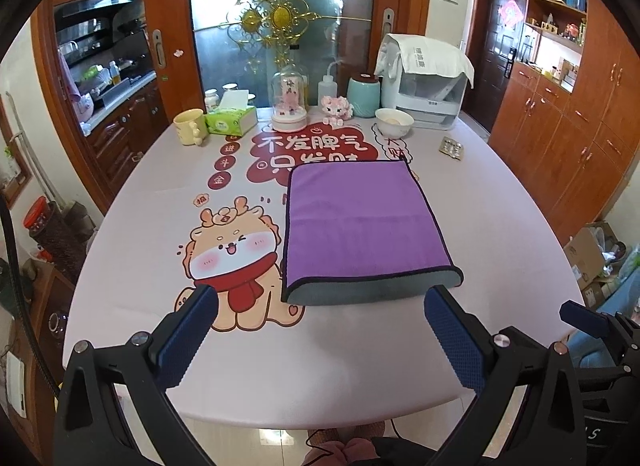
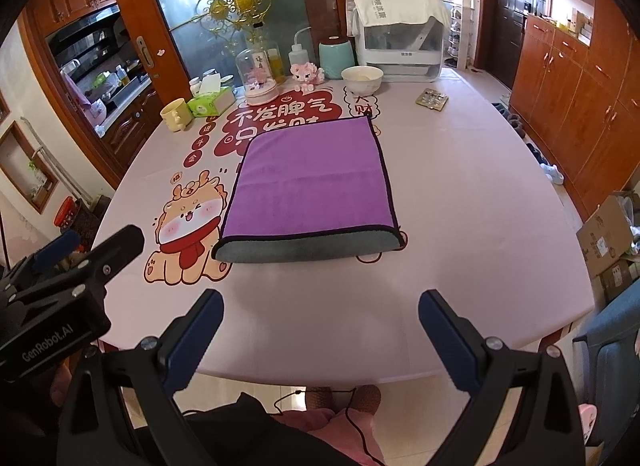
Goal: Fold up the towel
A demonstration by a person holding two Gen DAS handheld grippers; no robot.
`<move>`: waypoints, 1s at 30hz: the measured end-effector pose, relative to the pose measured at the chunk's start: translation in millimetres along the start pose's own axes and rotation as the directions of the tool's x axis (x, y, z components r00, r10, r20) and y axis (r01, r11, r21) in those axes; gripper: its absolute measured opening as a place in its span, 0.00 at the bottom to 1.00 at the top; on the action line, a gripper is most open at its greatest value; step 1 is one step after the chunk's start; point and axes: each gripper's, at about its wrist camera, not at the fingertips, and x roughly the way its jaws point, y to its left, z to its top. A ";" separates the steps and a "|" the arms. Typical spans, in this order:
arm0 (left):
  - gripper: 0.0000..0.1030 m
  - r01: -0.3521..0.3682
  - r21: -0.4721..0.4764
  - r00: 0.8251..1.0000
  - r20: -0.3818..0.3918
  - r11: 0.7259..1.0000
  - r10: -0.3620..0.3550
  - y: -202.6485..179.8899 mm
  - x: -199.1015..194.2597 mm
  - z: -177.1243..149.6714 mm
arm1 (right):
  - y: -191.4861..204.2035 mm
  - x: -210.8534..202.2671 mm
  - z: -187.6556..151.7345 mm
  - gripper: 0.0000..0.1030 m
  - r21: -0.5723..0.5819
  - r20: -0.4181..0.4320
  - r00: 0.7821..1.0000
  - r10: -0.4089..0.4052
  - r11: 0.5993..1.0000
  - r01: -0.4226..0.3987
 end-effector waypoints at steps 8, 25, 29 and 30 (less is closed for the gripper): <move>0.99 0.037 0.031 0.998 -0.053 0.999 -0.035 10.4 15.6 0.2 | 2.5 7.7 -1.1 0.91 0.018 0.019 1.000 -0.010 1.000 0.009; 0.99 0.041 0.113 0.989 -0.147 0.993 -0.024 1.7 67.1 18.5 | -27.4 48.5 19.5 0.83 -0.136 0.075 0.997 0.030 0.991 -0.020; 0.99 0.024 0.122 0.984 -0.180 0.992 -0.001 1.6 88.0 23.0 | -37.5 64.7 24.8 0.82 -0.178 0.075 0.995 0.062 0.983 -0.048; 0.99 0.026 0.117 0.981 -0.195 0.993 -0.002 2.3 95.9 24.1 | -40.2 69.9 26.0 0.82 -0.183 0.066 0.995 0.069 0.981 -0.056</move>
